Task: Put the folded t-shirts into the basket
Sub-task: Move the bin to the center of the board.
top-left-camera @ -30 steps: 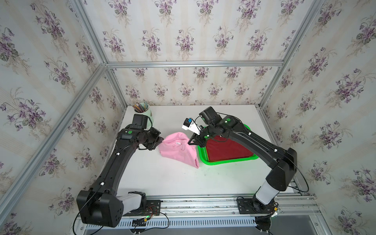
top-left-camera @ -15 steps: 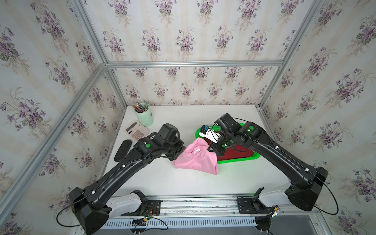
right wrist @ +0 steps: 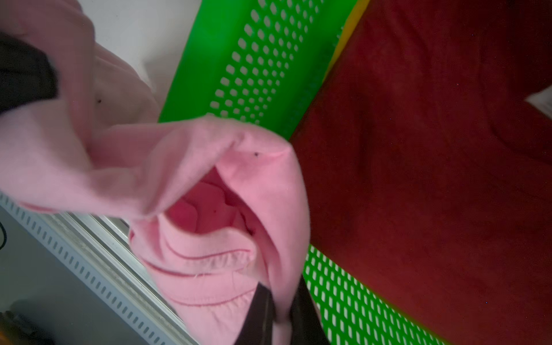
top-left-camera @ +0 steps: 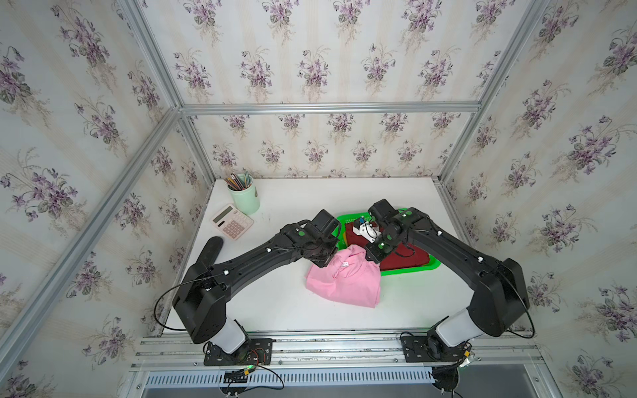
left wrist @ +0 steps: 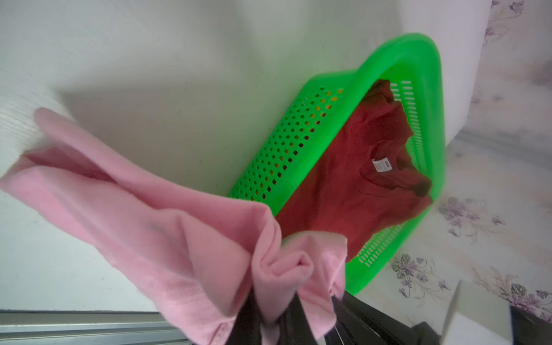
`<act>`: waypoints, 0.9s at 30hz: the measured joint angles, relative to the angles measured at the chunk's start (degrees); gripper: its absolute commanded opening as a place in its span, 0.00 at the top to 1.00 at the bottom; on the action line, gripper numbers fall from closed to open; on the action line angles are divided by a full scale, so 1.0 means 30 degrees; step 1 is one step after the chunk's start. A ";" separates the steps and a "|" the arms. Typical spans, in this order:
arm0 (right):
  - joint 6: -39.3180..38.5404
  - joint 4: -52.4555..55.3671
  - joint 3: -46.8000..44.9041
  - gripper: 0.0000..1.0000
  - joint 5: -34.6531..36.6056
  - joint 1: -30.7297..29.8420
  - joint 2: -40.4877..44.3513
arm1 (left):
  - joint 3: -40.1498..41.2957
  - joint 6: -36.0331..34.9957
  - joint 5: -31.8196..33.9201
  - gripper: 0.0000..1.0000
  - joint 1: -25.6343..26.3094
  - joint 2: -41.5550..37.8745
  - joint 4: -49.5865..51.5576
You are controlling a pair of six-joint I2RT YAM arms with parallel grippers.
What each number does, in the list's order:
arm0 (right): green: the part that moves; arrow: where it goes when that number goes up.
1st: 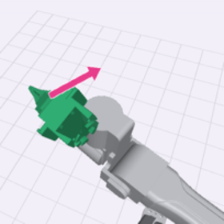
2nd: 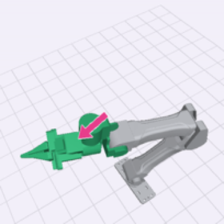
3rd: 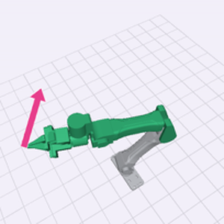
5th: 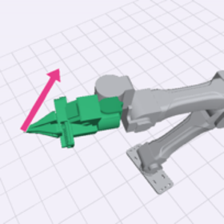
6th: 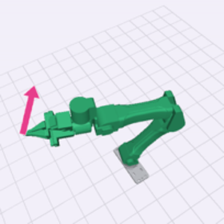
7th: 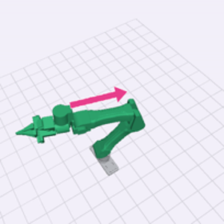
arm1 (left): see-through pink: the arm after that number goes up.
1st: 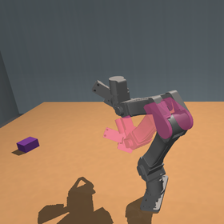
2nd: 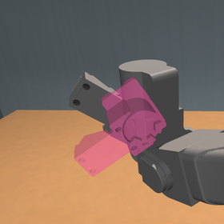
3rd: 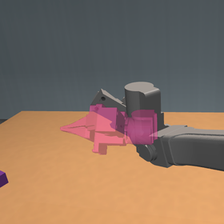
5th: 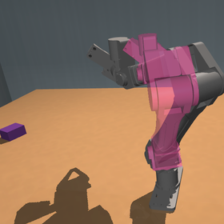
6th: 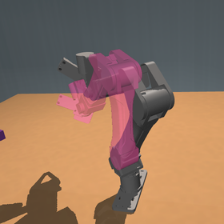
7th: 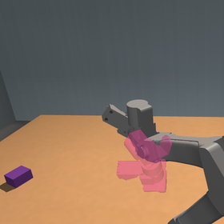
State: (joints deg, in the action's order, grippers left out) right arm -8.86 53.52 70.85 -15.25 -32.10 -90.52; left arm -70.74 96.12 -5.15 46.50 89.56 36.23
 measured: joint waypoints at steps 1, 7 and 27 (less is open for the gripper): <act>0.0080 -0.0525 -0.0219 1.00 -0.0466 -0.0007 -0.0270 | 0.0386 0.0015 0.0153 1.00 -0.0219 -0.0175 0.0000; 0.0758 -0.2994 -0.0714 1.00 -0.2506 -0.0918 -0.1945 | 0.2936 0.0379 0.1574 1.00 -0.1858 -0.2914 0.0670; 0.4612 -0.9224 1.0513 1.00 -0.8459 -0.6645 -1.1497 | 0.7337 -0.1377 0.5617 1.00 -0.9741 -1.4433 0.8000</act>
State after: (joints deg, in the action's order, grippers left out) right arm 4.97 25.85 102.39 -40.62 -52.03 -125.01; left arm -48.73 91.98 11.70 17.28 46.26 60.23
